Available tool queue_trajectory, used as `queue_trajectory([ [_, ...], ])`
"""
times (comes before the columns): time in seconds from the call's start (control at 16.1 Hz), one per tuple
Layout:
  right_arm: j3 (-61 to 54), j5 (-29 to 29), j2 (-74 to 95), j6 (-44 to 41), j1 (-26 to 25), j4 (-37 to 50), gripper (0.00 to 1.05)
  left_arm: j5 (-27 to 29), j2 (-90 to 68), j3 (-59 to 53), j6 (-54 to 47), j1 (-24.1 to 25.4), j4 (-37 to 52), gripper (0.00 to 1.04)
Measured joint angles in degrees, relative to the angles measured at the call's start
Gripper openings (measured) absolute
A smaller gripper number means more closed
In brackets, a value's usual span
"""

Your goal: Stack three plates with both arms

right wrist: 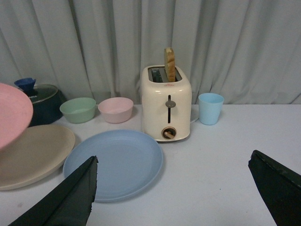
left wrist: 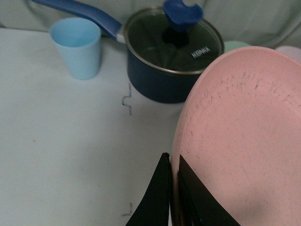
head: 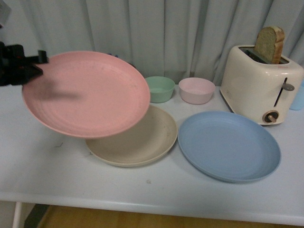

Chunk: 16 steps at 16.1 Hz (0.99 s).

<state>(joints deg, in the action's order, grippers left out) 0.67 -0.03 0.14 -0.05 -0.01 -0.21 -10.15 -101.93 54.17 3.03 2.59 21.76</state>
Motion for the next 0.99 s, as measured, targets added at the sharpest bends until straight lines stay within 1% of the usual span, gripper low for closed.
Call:
queue_trajectory([
  [0.06, 0.00, 0.00, 0.00, 0.02, 0.00, 0.00, 0.98, 0.74, -0.35, -1.84, 0.26, -2.99, 1.29, 0.03],
  [0.19, 0.00, 0.00, 0.00, 0.02, 0.00, -0.02, 0.98, 2.36, -3.61, -2.01, 2.32, -7.41, 4.11, 0.03],
  [0.31, 0.00, 0.00, 0.00, 0.00, 0.00, 0.00, 0.98, 3.34, -8.70, -0.50, 4.70, -10.05, 4.90, 0.03],
  [0.5, 0.00, 0.00, 0.00, 0.02, 0.00, 0.00, 0.98, 6.34, -13.29, 5.03, 7.87, -10.08, 5.33, 0.03],
  [0.62, 0.00, 0.00, 0.00, 0.00, 0.00, 0.00, 0.98, 7.15, -15.28, 7.61, 9.88, -9.86, 4.96, 0.03],
  [0.87, 0.00, 0.00, 0.00, 0.02, 0.00, 0.00, 0.98, 8.26, -19.30, 8.15, 10.54, -9.92, 4.15, 0.03],
  [0.99, 0.00, 0.00, 0.00, 0.00, 0.00, 0.00, 0.98, 8.94, -20.04, 8.74, 11.28, -9.11, 4.98, 0.03],
])
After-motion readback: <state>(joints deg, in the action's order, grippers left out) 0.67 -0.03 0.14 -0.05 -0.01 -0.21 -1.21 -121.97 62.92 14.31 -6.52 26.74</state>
